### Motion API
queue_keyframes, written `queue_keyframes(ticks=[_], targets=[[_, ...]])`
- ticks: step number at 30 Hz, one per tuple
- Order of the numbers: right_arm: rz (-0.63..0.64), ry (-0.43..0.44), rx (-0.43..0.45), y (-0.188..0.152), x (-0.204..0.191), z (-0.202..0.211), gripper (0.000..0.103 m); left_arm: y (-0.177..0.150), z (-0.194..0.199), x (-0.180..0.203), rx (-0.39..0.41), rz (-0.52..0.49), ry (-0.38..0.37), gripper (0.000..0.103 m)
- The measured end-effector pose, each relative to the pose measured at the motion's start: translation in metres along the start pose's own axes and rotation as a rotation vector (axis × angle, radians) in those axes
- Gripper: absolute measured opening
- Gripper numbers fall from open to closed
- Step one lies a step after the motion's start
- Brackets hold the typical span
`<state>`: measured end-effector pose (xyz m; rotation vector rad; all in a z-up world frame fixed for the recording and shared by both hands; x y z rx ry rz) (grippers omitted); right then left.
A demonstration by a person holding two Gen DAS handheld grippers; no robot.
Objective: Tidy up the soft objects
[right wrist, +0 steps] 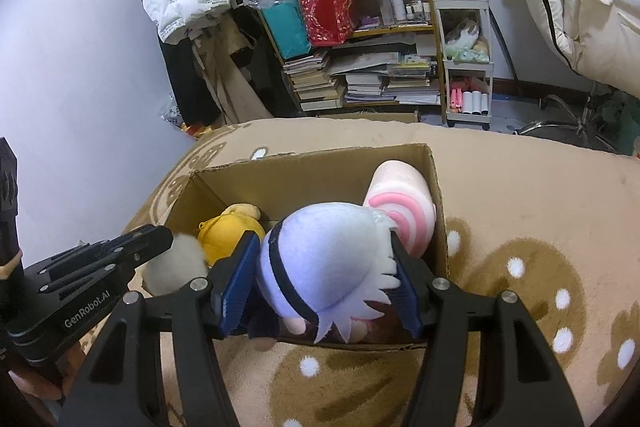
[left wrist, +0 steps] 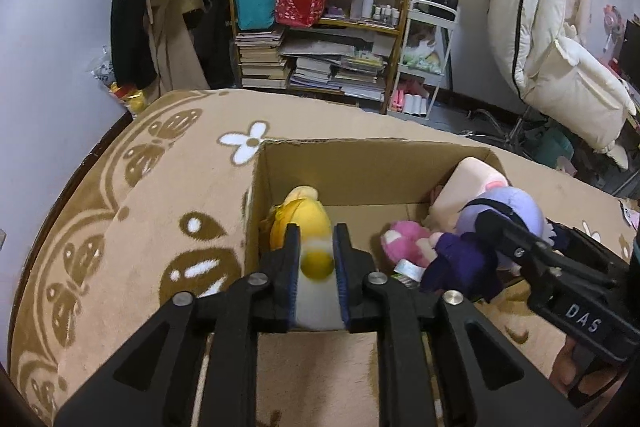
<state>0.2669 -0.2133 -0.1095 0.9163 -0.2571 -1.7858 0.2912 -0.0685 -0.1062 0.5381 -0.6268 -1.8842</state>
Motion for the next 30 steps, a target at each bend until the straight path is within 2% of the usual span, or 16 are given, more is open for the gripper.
queue_keyframes(ticks=[4,7,9,12,14,16,18,21,24,30], targets=[[-0.009,0.004,0.013,0.001,0.0,0.003,0.067,-0.004,0.001,-0.009,-0.011,0.023,0.023,0.018],[-0.017,0.015,0.03,0.003,-0.001,0.008,0.077,-0.006,0.002,-0.016,-0.018,0.039,0.029,0.027],[-0.014,0.024,0.035,0.005,-0.003,0.012,0.077,-0.008,0.005,-0.021,-0.02,0.059,0.025,0.042],[0.004,0.018,0.028,0.005,-0.006,0.017,0.079,-0.009,0.011,-0.026,-0.009,0.085,0.012,0.056],[0.014,0.017,0.03,0.005,-0.008,0.022,0.089,-0.008,0.019,-0.031,0.01,0.088,0.03,0.057],[0.026,0.018,0.044,0.006,-0.01,0.029,0.093,-0.008,0.026,-0.034,0.018,0.08,0.052,0.063],[0.043,0.011,0.052,0.006,-0.012,0.036,0.093,-0.009,0.033,-0.037,0.015,0.079,0.06,0.082],[0.058,0.014,0.061,0.007,-0.017,0.046,0.103,-0.011,0.046,-0.043,0.022,0.09,0.093,0.094],[0.065,0.032,0.084,0.008,-0.023,0.061,0.103,-0.008,0.063,-0.043,0.055,0.078,0.109,0.101],[0.066,0.043,0.105,0.007,-0.032,0.086,0.103,-0.005,0.098,-0.042,0.097,0.065,0.095,0.103]])
Point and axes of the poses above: each gripper's, at about its wrist camera, not at the fingertips, and z roughly against the way its jaws point, x to its right, y to its top, the point moved 10 cm from there along -z, roughly the way its jaws point, and after that the axes turned 12 degrees about -z, right-handed, at the moved point
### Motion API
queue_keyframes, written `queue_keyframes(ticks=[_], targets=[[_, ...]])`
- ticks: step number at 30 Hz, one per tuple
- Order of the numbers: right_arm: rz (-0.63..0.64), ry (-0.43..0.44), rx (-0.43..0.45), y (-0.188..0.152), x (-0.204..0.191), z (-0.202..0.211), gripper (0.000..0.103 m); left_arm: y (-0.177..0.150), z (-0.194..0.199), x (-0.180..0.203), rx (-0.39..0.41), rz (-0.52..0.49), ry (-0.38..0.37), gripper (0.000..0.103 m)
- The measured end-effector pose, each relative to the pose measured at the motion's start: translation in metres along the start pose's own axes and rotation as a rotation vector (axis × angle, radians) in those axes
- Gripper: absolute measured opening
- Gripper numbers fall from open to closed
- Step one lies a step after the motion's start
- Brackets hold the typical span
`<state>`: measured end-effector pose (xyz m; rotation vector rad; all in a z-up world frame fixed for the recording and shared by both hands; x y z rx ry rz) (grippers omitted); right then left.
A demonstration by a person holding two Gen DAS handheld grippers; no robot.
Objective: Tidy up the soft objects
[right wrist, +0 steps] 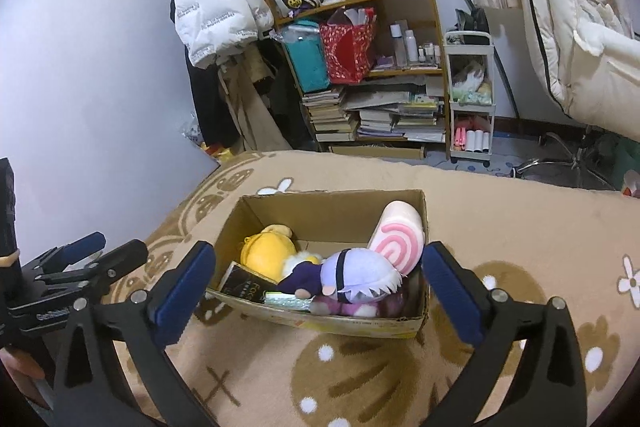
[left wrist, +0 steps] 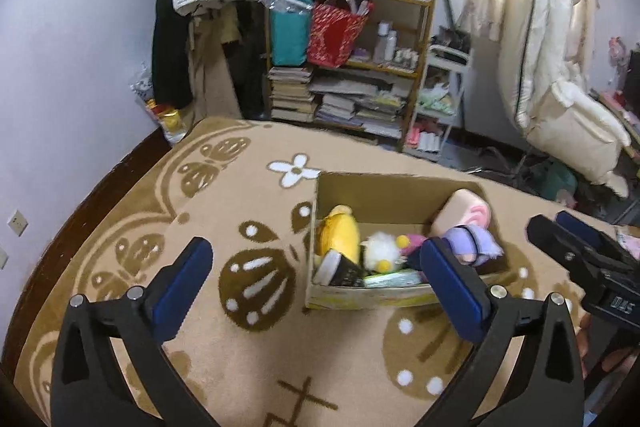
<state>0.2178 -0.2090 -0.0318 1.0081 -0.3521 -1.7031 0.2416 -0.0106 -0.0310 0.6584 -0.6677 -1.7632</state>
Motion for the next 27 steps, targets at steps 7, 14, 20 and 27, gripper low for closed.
queue_keyframes(ticks=[7,14,20,27], targets=[[0.001,0.008,0.02,-0.005,-0.007,0.029,0.103,0.006,0.047,-0.005,0.061,-0.014,0.029,0.103],[0.03,0.015,0.051,-0.014,-0.013,0.059,0.103,0.003,0.089,-0.015,0.128,-0.008,0.087,0.103],[0.047,0.025,0.079,-0.025,-0.014,0.078,0.103,-0.011,0.114,-0.021,0.167,0.003,0.138,0.103],[0.058,0.041,0.125,-0.037,-0.011,0.095,0.103,-0.032,0.134,-0.019,0.216,-0.008,0.186,0.103]])
Point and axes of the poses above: each gripper's, at about its wrist camera, not at the fingertips, and z roughly against the way its jaws point, x to its right, y to its top, the point moved 10 cm from there along -z, roughly the way its jaws point, and after that the axes turned 12 degrees about -z, right-handed, at the moved point
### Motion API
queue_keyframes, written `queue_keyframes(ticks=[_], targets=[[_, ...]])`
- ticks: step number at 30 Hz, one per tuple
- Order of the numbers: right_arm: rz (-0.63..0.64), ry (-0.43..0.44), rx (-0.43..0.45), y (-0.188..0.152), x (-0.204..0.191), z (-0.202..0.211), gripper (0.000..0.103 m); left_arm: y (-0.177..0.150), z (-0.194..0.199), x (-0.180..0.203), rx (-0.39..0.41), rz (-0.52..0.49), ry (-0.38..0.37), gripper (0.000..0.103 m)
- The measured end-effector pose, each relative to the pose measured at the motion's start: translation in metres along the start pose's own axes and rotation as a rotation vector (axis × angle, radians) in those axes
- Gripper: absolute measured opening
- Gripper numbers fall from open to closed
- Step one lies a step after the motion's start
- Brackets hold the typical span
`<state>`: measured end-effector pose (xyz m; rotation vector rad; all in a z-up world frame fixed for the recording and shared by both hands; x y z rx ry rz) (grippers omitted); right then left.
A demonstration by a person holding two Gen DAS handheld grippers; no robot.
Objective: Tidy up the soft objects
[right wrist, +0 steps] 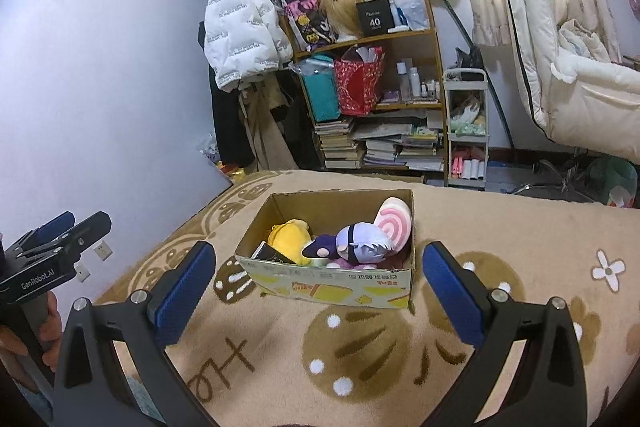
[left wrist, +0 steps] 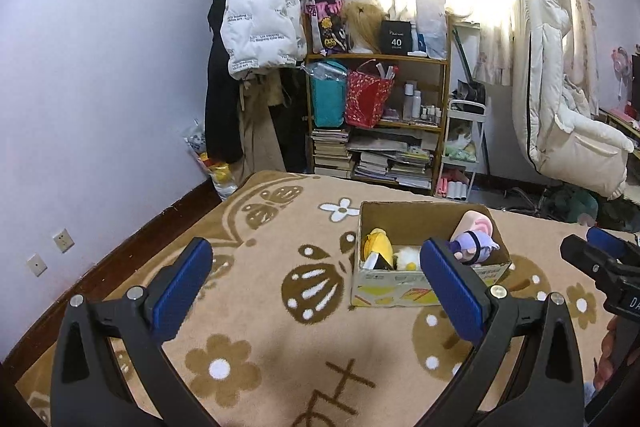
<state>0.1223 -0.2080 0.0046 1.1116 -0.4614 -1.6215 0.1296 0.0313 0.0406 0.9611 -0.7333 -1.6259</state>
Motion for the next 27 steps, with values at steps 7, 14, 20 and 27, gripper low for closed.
queue_keyframes(ticks=[7,14,20,27], targets=[[0.039,0.005,0.04,-0.01,-0.004,0.013,0.103,-0.016,0.012,0.001,0.034,0.021,-0.013,0.103],[0.05,-0.02,0.026,-0.026,-0.004,0.011,0.103,-0.024,0.023,0.005,0.076,-0.005,-0.006,0.103],[0.072,-0.03,0.019,-0.04,0.003,0.01,0.103,-0.037,0.017,0.006,0.065,-0.007,0.004,0.103],[0.064,-0.027,-0.007,-0.048,0.01,0.005,0.103,-0.051,0.006,0.01,0.026,-0.001,-0.01,0.103]])
Point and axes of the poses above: each gripper's, at about its wrist camera, not at the fingertips, and z roughly against the way its jaws point, x to its right, y to its top, the point moved 10 cm from there along -z, roughly the way its jaws point, and after that the axes turned 12 degrees about -z, right-handed, at the moved point
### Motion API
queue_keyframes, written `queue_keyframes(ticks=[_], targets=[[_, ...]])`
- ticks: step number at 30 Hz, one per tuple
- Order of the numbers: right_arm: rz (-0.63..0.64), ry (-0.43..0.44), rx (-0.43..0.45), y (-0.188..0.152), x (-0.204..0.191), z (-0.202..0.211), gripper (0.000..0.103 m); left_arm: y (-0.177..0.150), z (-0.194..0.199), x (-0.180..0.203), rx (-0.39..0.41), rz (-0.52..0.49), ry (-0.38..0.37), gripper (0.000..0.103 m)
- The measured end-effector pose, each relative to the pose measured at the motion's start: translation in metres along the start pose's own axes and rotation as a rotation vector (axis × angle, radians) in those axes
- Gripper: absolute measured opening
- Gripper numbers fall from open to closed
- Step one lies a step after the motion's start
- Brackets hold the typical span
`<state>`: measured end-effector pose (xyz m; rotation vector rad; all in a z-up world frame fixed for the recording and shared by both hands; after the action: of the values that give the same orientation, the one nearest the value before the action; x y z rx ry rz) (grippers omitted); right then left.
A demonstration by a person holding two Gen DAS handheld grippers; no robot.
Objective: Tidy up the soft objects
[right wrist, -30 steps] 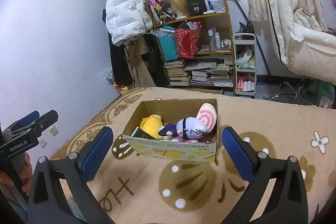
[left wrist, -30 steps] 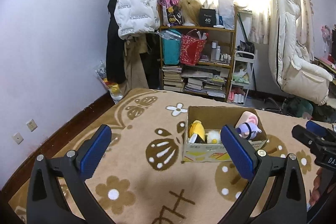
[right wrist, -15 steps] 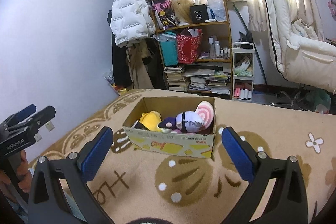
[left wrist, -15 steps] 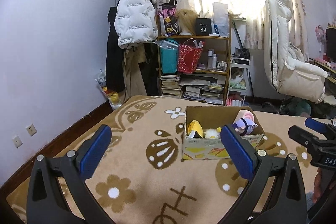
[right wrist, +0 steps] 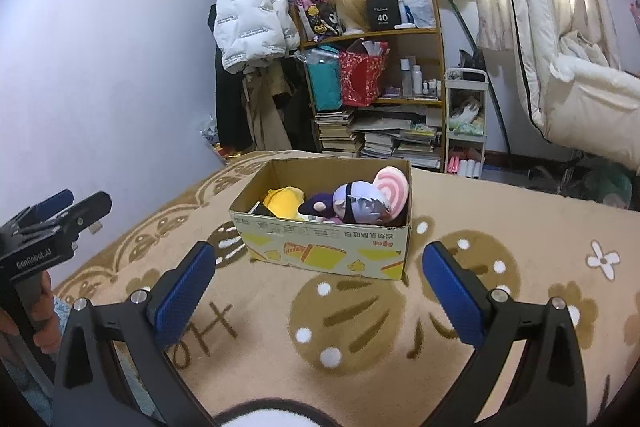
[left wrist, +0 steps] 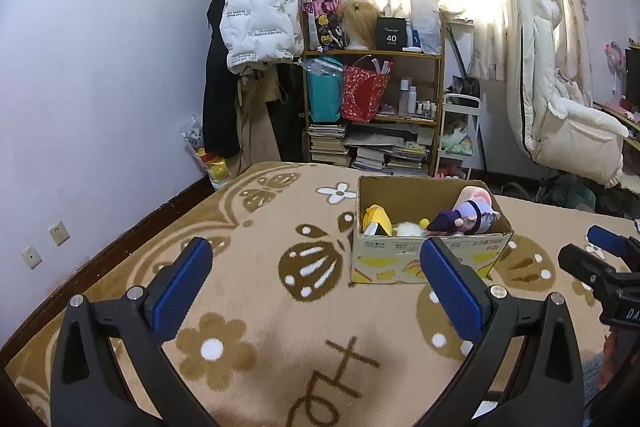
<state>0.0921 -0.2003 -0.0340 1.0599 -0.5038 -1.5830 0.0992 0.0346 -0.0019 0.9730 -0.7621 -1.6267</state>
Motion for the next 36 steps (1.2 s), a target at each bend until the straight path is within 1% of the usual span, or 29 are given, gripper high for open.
queue_keyframes(ticks=[7,16,24,36], targets=[[-0.03,-0.007,-0.028,-0.006,0.009,-0.006,0.103,-0.016,-0.005,0.006,-0.029,-0.017,-0.003,0.103],[-0.035,-0.018,-0.031,-0.008,0.013,-0.01,0.103,-0.021,-0.008,0.017,-0.046,-0.057,0.001,0.103],[-0.037,-0.029,-0.036,-0.012,0.017,-0.009,0.103,-0.025,-0.011,0.011,-0.066,-0.031,-0.005,0.103],[-0.049,-0.033,-0.037,-0.013,0.02,-0.008,0.103,-0.028,-0.01,0.004,-0.072,0.005,-0.008,0.103]])
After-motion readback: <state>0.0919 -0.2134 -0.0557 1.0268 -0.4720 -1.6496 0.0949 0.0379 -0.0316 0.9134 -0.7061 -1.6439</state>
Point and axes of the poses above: each gripper's, at about its wrist camera, not at the fingertips, and z roughly against the way its jaws point, x to its right, y to its top, the point moved 10 cm from there along -z, roughly the way its jaws point, and after that the axes turned 12 degrees about -z, right-handed, at the moved point
